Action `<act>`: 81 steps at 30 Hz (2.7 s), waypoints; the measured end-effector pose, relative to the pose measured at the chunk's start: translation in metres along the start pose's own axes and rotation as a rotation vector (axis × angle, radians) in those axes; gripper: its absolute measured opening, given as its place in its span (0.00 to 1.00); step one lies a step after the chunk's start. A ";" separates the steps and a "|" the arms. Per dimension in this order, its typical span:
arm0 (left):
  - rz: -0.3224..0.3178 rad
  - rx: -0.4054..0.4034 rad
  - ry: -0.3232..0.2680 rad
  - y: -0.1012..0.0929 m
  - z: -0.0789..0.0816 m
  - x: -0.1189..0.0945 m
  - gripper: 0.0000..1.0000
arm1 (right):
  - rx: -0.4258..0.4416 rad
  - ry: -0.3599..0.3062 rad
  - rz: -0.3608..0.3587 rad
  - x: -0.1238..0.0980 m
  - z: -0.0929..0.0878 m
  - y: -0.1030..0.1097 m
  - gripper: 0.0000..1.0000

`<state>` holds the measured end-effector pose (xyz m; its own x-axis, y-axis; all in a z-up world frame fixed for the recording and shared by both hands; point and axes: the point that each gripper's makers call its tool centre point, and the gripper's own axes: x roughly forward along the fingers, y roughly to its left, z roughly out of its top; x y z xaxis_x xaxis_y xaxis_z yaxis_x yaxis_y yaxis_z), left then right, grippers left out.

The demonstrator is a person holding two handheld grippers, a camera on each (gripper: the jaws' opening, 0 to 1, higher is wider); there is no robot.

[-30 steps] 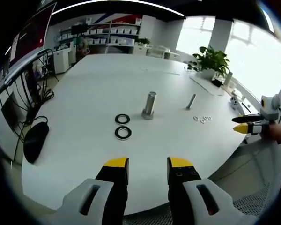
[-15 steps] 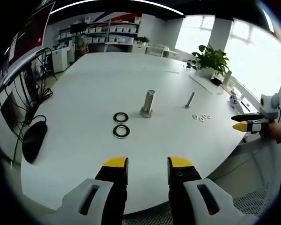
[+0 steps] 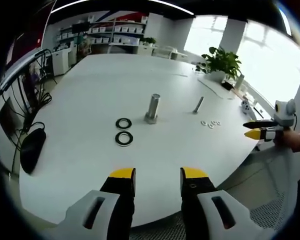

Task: Place the washer onto the threaded stud by aligning its center hole with the stud, sliding it down to the base, and recovering from edge contact or off-axis alignment until the washer reaches the visible bottom stop.

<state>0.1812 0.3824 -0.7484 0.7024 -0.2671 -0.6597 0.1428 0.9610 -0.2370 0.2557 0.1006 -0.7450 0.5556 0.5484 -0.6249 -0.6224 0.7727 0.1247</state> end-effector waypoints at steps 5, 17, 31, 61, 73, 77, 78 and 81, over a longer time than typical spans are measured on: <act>0.016 -0.013 -0.024 0.004 0.005 -0.004 0.33 | 0.008 -0.001 0.004 -0.001 0.000 0.001 0.49; 0.019 -0.050 0.039 0.017 0.002 0.000 0.34 | 0.024 -0.010 0.002 -0.002 0.002 0.000 0.49; 0.075 0.076 0.157 0.045 0.025 0.026 0.36 | 0.033 -0.011 0.001 -0.002 0.002 -0.001 0.49; 0.073 0.292 0.456 0.062 0.025 0.076 0.30 | 0.040 -0.029 -0.010 -0.004 0.005 -0.004 0.49; 0.020 0.415 0.557 0.060 0.027 0.080 0.27 | 0.044 -0.036 -0.016 -0.004 0.006 -0.006 0.49; 0.008 0.443 0.602 0.062 0.028 0.080 0.24 | 0.046 -0.037 -0.016 -0.004 0.007 -0.006 0.49; 0.002 0.454 0.612 0.062 0.028 0.081 0.23 | 0.047 -0.037 -0.016 -0.004 0.006 -0.006 0.49; -0.003 0.468 0.639 0.065 0.028 0.082 0.22 | 0.049 -0.037 -0.018 -0.004 0.006 -0.006 0.49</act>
<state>0.2679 0.4250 -0.7980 0.1858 -0.1234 -0.9748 0.5218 0.8530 -0.0086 0.2610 0.0959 -0.7387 0.5872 0.5448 -0.5987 -0.5846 0.7970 0.1519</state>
